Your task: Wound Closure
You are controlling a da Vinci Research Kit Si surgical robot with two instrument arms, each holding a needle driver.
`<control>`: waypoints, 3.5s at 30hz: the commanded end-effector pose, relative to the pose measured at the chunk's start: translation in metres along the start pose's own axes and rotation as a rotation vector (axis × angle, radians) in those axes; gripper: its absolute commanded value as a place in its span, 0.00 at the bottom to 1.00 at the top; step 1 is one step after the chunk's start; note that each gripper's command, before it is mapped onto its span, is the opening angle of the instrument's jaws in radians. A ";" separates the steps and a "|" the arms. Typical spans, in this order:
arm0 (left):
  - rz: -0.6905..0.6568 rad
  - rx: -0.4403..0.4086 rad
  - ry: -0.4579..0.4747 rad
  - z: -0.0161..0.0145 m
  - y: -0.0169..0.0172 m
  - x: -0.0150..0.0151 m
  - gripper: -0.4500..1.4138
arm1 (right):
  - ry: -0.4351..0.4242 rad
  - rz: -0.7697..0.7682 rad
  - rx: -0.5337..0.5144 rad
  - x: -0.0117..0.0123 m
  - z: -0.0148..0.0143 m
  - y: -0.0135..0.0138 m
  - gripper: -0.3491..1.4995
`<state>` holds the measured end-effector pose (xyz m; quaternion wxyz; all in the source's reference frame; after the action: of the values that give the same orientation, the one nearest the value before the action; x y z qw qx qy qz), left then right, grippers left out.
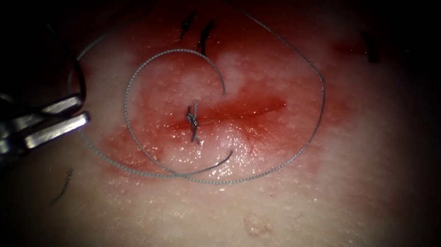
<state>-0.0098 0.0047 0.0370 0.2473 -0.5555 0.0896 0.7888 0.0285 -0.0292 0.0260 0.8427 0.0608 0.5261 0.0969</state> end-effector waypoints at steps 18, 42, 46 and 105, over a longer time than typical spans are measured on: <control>0.014 0.025 -0.019 0.0000 -0.0014 -0.0020 0.00 | -0.080 0.040 -0.095 -0.0123 -0.0023 0.0091 0.65; 0.024 0.024 -0.002 0.0016 -0.0006 -0.0030 0.00 | -0.110 0.309 -0.153 -0.0233 0.0071 0.0141 0.13; 0.028 0.019 -0.004 0.0016 -0.0009 -0.0035 0.00 | -0.115 0.320 -0.125 -0.0226 0.0064 0.0137 0.00; 0.104 0.082 -0.105 0.0000 -0.0053 -0.0087 0.00 | -0.155 -0.071 -0.047 -0.0088 -0.0054 0.0068 0.79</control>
<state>-0.0044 0.0066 0.0451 0.2335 -0.4968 0.1380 0.8244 0.0188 -0.0246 0.0318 0.8851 0.0282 0.4587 0.0731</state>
